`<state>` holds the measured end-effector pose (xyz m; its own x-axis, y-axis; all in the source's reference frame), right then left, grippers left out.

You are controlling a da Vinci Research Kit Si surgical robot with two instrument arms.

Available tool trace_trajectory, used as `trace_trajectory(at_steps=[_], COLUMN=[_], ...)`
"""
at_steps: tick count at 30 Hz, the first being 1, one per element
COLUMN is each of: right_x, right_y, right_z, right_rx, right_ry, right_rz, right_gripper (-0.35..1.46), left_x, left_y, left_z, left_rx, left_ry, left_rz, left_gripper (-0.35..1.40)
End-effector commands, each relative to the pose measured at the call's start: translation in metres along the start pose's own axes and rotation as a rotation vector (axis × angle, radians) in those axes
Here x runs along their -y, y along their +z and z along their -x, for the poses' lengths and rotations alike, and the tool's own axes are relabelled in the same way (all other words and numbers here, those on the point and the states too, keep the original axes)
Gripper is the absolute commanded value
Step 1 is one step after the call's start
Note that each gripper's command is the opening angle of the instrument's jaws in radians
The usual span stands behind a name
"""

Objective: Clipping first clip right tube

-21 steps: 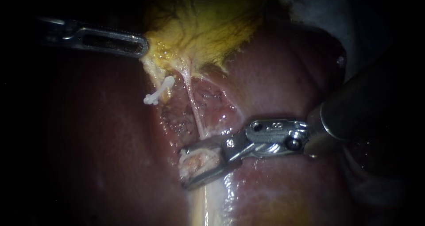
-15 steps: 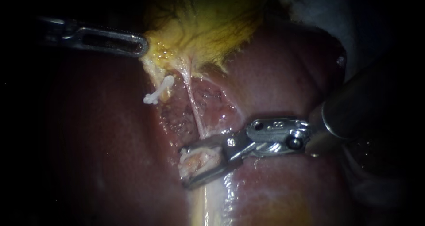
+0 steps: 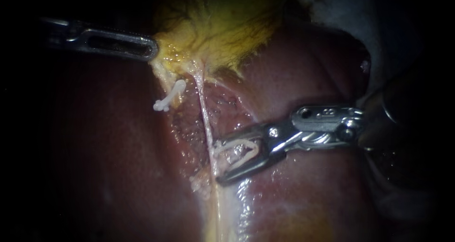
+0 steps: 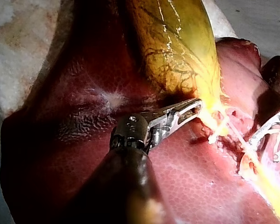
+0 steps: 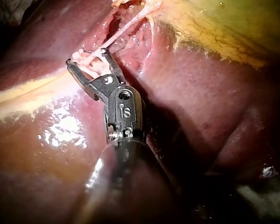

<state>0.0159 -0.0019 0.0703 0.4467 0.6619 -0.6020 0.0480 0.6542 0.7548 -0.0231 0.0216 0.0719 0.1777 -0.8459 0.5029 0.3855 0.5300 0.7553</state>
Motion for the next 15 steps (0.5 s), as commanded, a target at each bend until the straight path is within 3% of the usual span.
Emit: trace_trajectory(at_steps=[1,12,15], right_x=[-0.0005,-0.0032,-0.0038], right_y=[0.0002,0.0020,0.0028], right_z=[0.0004,0.0027,0.0029], right_rx=[0.000,-0.009,-0.046], right_ry=[-0.002,0.038,0.057], right_rz=[0.002,0.014,0.005], right_gripper=[0.47,0.47,0.47], left_x=[0.0000,-0.0001,-0.0001], left_y=[0.0000,0.0000,0.0001], left_z=[0.0000,-0.0001,-0.0001], left_rx=[0.000,0.001,0.001], left_ry=[0.000,0.001,0.001], left_rz=[0.000,0.003,0.003], left_gripper=[-0.35,-0.35,-0.35])
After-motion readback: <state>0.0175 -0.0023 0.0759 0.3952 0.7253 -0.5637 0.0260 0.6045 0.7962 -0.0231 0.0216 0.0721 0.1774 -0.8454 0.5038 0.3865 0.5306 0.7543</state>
